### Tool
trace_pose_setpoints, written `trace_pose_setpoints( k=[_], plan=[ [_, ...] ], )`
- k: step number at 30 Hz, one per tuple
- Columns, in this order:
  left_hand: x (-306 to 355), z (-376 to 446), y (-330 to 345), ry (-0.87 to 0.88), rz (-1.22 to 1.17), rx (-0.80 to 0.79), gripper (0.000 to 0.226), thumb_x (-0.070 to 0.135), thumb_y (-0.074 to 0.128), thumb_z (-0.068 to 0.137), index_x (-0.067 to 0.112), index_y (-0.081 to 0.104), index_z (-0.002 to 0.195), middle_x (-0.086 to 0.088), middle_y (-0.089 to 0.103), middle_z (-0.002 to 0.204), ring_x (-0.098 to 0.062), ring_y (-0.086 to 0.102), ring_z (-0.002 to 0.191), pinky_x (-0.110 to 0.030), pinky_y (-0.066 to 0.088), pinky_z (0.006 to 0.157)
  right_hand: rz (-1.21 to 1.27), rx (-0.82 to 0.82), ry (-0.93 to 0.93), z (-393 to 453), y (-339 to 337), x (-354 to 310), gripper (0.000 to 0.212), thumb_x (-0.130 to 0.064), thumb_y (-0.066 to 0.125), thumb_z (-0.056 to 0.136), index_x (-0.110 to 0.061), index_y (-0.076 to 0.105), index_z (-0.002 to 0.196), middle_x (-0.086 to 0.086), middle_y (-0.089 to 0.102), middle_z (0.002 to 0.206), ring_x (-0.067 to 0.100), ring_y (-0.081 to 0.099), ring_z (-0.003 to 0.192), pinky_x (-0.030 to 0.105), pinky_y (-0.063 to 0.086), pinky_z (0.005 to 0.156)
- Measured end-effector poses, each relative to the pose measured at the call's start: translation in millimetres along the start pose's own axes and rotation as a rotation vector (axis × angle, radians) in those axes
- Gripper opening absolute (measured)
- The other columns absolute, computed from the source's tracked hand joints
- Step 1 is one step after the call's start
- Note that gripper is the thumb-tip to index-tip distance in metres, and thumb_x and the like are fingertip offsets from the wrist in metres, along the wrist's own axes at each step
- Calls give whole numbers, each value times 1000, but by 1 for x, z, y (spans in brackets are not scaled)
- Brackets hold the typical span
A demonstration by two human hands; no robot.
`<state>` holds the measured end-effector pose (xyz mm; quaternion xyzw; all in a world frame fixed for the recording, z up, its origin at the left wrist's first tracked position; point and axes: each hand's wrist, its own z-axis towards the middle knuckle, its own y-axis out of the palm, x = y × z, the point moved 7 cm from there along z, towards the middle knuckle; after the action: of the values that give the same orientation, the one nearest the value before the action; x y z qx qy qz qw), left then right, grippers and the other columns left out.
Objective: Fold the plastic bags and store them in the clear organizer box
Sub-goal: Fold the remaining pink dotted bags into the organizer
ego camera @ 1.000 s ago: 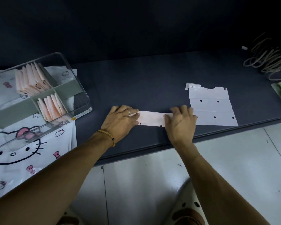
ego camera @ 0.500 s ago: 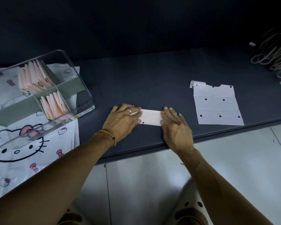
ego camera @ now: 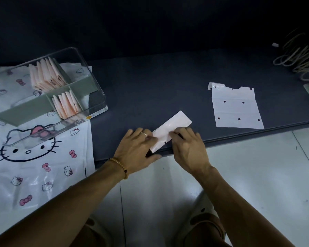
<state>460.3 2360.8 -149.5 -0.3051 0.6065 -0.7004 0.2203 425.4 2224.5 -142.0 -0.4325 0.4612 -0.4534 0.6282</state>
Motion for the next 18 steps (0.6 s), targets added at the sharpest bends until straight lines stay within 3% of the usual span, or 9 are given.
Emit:
trace_pose_setpoints(
  k=[3, 5, 9, 12, 14, 18],
  plan=[
    [0, -2, 8, 24, -68, -131, 72, 60, 68, 71, 20, 55, 130, 5, 51, 136, -22, 49, 111, -37, 42, 88, 39, -13, 3, -2, -4, 3, 24, -6, 63, 79, -7, 71, 103, 8, 66, 105, 29, 62, 89, 38, 53, 68],
    [4, -3, 7, 43, -92, -137, 67, 51, 69, 76, 19, 53, 133, 5, 50, 138, -24, 48, 114, -38, 44, 91, 50, -31, -22, -3, -7, 3, 22, -6, 66, 78, -7, 72, 100, 9, 68, 105, 30, 64, 88, 39, 56, 68],
    [11, -6, -7, 67, -185, 72, 41, 29, 70, 83, 15, 64, 122, -2, 65, 116, -26, 59, 96, -36, 53, 83, 75, -53, -30, -5, -9, 1, 20, -6, 65, 77, -7, 72, 95, 8, 67, 107, 30, 64, 91, 40, 56, 67],
    [10, -4, -13, 22, -207, 125, 27, 23, 59, 91, 16, 67, 116, 1, 67, 107, -23, 58, 91, -33, 54, 75, 111, -50, -3, -8, -9, -3, 27, -14, 68, 77, -9, 70, 103, 7, 66, 111, 29, 62, 101, 39, 55, 74],
    [8, 2, -14, -33, -227, 103, 23, 26, 51, 96, 16, 69, 107, 2, 68, 99, -19, 55, 90, -32, 53, 68, 135, -41, 6, -6, -8, -10, 29, -18, 70, 79, -10, 69, 106, 6, 67, 105, 30, 61, 94, 40, 53, 71],
    [1, 17, -8, -243, -421, 19, 31, 45, 49, 92, 21, 60, 76, 4, 58, 71, -13, 50, 73, -29, 44, 58, 368, 34, 132, 3, -11, -12, 10, -4, 61, 88, -6, 71, 88, 7, 69, 85, 26, 58, 72, 33, 49, 63]
  ],
)
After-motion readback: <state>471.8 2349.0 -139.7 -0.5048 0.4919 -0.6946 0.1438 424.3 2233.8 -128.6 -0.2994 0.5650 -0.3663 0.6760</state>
